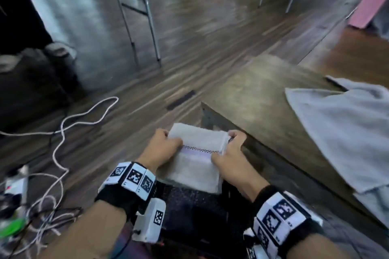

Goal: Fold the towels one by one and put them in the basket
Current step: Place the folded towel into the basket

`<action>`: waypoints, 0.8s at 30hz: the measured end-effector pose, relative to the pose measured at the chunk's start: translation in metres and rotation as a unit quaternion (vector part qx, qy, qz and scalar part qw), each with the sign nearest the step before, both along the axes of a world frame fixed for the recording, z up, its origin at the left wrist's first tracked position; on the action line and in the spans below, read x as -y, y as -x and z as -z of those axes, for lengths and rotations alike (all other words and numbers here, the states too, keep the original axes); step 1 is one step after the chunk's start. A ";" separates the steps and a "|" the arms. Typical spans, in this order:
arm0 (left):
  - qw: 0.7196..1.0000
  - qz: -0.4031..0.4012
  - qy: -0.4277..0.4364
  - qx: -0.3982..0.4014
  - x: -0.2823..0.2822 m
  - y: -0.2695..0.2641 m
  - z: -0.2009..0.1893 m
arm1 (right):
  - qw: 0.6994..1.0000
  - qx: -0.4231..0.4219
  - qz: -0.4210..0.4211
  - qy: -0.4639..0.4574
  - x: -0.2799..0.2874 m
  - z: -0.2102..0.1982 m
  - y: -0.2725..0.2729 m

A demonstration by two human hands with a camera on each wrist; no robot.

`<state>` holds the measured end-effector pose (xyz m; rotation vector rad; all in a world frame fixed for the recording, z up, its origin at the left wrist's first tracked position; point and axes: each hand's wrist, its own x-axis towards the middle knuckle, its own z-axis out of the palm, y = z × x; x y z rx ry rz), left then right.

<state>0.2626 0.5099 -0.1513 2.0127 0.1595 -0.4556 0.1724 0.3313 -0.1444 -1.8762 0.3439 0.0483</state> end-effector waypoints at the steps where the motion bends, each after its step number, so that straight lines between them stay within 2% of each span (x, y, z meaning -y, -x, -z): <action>1: 1.000 0.003 -0.018 -0.017 -0.006 -0.003 0.023 | 0.999 -0.026 -0.019 0.003 -0.006 0.020 -0.004; 4: 0.997 0.041 -0.057 -0.043 -0.017 -0.007 0.088 | 0.992 -0.117 -0.045 -0.007 -0.015 0.083 -0.014; 7: 0.983 0.091 -0.113 -0.113 -0.013 -0.008 0.138 | 0.977 -0.206 -0.047 0.001 -0.020 0.140 -0.019; 9: 0.974 0.093 -0.127 -0.161 -0.007 -0.011 0.167 | 0.966 -0.254 -0.039 0.000 -0.021 0.168 -0.021; 11: 0.962 0.093 -0.187 -0.178 -0.002 -0.015 0.189 | 0.956 -0.292 -0.032 -0.014 -0.021 0.192 -0.023; 16: 0.938 0.112 -0.265 -0.195 0.003 -0.031 0.213 | 0.938 -0.338 -0.068 -0.028 -0.023 0.234 -0.035; 24: 0.910 0.154 -0.302 -0.236 0.010 -0.029 0.230 | 0.910 -0.398 -0.119 0.017 -0.034 0.255 -0.050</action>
